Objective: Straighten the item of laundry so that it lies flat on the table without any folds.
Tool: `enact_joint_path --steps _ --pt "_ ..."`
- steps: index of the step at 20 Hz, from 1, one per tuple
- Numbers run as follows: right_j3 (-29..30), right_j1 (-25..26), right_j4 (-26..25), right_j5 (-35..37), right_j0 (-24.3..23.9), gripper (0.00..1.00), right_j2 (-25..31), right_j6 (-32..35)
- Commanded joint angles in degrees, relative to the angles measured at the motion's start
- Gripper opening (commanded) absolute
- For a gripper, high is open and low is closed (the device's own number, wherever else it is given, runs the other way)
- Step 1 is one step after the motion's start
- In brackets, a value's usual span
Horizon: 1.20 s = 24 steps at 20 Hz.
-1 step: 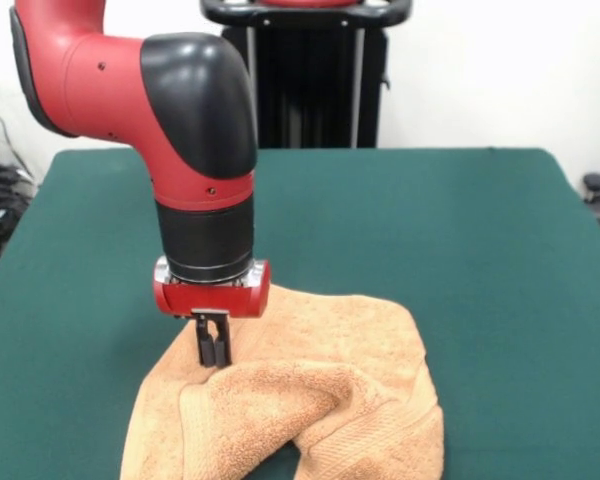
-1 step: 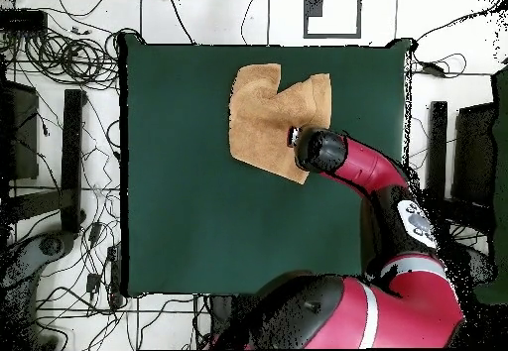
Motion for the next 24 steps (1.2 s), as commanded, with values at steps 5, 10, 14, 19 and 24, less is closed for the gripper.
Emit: enact_joint_path --steps 5,10,14,19,24 --pt "7.80 10.19 -2.65 -9.37 -1.32 0.00 6.29 8.67" --pt "11.83 7.66 -2.92 -7.04 -2.89 0.00 6.49 7.62" --pt "16.71 5.98 -4.08 -9.57 -4.55 0.00 6.61 8.29" --pt "20.06 5.52 -5.93 -13.16 -6.19 0.00 7.09 7.59" --pt "22.05 6.34 -6.20 -14.75 -8.05 0.00 8.17 7.86"
